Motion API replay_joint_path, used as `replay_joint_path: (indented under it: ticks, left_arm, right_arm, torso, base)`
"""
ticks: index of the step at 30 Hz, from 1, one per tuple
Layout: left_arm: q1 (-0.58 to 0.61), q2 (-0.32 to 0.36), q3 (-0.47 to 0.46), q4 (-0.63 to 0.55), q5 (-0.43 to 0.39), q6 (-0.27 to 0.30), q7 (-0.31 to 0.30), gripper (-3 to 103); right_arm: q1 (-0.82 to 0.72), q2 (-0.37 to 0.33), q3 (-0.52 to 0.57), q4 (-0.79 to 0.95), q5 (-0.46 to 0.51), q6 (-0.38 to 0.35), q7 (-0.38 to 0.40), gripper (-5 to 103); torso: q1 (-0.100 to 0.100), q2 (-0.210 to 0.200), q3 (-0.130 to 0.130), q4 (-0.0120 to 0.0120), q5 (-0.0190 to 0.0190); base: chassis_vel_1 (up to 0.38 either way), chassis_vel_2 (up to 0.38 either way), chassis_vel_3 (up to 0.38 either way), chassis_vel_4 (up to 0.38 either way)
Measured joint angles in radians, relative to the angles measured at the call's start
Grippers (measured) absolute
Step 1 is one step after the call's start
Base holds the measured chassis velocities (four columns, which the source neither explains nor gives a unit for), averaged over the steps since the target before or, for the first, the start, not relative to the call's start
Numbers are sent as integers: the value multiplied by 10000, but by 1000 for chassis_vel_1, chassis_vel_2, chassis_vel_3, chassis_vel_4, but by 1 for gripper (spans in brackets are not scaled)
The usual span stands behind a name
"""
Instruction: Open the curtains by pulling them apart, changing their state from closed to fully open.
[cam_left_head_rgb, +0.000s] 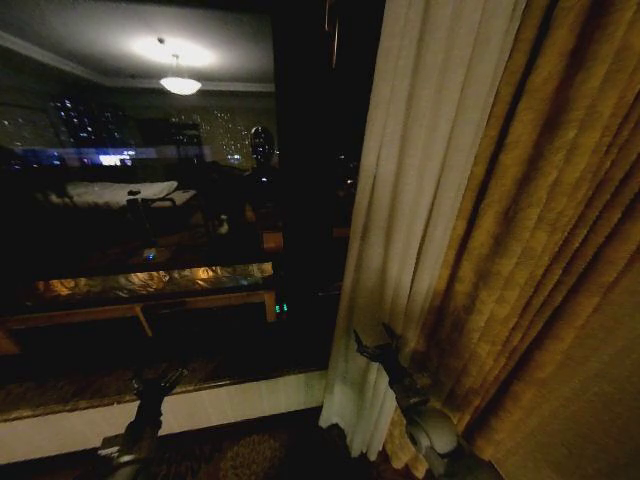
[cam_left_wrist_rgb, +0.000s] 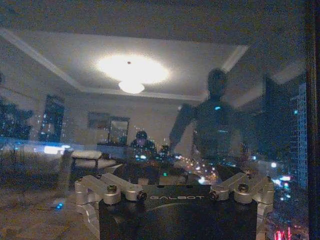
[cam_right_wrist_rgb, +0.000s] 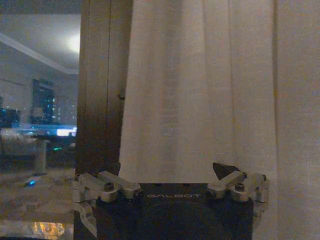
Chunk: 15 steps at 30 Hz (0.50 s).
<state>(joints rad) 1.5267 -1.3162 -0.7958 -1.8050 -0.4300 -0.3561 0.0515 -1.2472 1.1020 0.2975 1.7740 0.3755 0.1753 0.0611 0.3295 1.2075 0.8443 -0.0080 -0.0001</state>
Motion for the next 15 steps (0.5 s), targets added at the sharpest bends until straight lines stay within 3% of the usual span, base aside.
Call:
replay_joint_path:
  ticks: [7,15]
  left_arm:
    - [0,0,1,0,0,0,0,100]
    - [0,-1,1,0,0,0,0,100]
  right_arm:
    - [4,0,0,-11,0,-6,7,100]
    - [8,0,0,-16,-2,-13,9,100]
  torso:
    - [1,0,0,0,1]
    - [0,0,0,0,-3]
  base:
    - [28,19,-37,-16]
    - [176,141,-184,-131]
